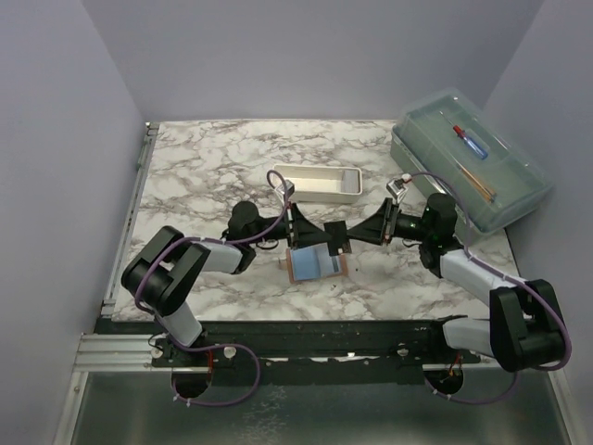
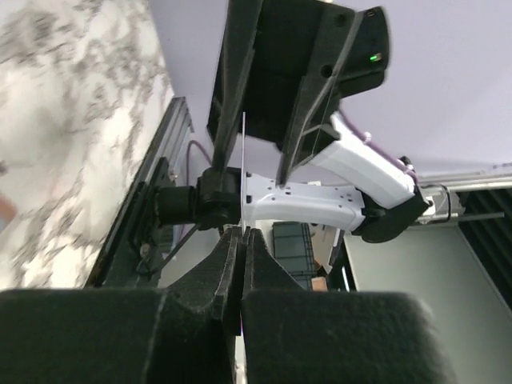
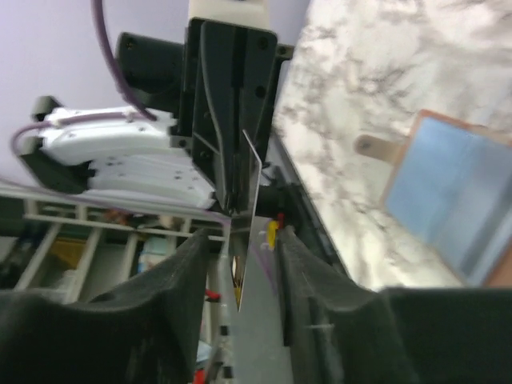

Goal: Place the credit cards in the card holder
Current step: Insert the credit card into the card holder.

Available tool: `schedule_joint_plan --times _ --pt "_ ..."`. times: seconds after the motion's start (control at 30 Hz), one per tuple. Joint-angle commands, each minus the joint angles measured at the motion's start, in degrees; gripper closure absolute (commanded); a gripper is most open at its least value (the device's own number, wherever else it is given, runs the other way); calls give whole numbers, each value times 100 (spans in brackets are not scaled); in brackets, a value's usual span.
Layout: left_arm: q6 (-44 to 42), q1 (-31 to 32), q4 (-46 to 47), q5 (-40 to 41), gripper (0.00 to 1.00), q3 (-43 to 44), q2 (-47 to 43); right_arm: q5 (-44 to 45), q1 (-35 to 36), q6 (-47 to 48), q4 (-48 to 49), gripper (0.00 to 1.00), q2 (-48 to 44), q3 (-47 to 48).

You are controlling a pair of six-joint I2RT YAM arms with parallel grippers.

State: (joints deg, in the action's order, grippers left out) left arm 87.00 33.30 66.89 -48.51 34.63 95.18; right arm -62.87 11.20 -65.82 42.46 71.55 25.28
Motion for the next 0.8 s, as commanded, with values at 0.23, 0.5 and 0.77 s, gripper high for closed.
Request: schedule_joint_plan --times 0.23,0.5,0.77 --pt "-2363 -1078 -3599 -759 100 -921 -914 1318 322 2855 -3774 52 567 874" --pt "-2804 -1030 -4180 -248 100 -814 -463 2019 983 2851 -3523 83 1411 1203" --pt "-3080 -606 -4433 646 100 -341 -297 2896 1024 2958 -3606 100 1992 1268"
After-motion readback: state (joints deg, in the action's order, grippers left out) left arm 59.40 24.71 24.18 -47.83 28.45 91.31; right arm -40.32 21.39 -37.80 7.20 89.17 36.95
